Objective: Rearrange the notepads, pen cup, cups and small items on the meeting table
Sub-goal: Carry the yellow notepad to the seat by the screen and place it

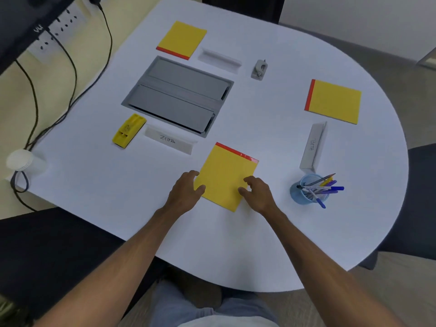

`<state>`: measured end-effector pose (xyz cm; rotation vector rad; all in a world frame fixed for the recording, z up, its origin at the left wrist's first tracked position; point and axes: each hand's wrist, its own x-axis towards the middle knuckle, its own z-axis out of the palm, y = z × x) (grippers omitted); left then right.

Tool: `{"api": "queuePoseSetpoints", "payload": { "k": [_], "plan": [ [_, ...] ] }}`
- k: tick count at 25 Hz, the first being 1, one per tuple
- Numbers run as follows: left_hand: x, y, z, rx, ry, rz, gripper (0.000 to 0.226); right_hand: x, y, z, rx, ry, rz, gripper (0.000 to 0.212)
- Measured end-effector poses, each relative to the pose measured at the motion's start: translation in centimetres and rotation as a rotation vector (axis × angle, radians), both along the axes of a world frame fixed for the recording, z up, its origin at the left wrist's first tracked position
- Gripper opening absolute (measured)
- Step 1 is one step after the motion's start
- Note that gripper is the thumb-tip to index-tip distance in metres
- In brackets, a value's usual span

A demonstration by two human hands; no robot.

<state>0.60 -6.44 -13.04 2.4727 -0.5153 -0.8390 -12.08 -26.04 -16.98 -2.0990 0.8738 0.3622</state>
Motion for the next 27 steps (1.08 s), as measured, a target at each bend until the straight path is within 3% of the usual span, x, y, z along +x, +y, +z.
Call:
{"api": "queuePoseSetpoints", "payload": {
  "k": [6, 10, 12, 15, 19, 23, 25, 27],
  "plan": [
    [2.0, -1.4, -5.1, 0.067, 0.186, -0.016, 0.066, -0.1, 1.0, -3.2, 0.322, 0.009, -0.574, 0.042],
    [2.8, -1.6, -7.0, 0.114, 0.201, -0.01, 0.073, 0.5, 2.2, -3.9, 0.403, -0.055, -0.824, 0.029],
    [3.2, -1.5, -7.5, 0.124, 0.179, -0.013, 0.066, 0.9, 2.7, -4.1, 0.413, -0.066, -0.921, 0.024],
    [3.9, -1.6, -7.8, 0.11, 0.183, 0.024, 0.058, 1.8, 3.2, -4.8, 0.402, -0.047, -0.987, 0.03],
    [5.7, -2.4, -7.9, 0.052, 0.379, 0.265, 0.065, 2.6, 2.7, -5.4, 0.453, -0.006, -1.051, 0.026],
    [6.8, -2.6, -7.6, -0.013, 0.538, 0.405, 0.019, 2.3, 1.5, -5.5, 0.495, 0.014, -1.051, 0.009],
    [6.7, -2.5, -7.5, -0.033, 0.557, 0.418, 0.011, 2.0, 1.3, -5.5, 0.483, 0.017, -0.993, 0.019],
    [6.7, -2.2, -7.3, -0.075, 0.53, 0.415, 0.022, 1.6, 1.2, -5.2, 0.489, -0.026, -0.926, 0.018]
  ]
}}
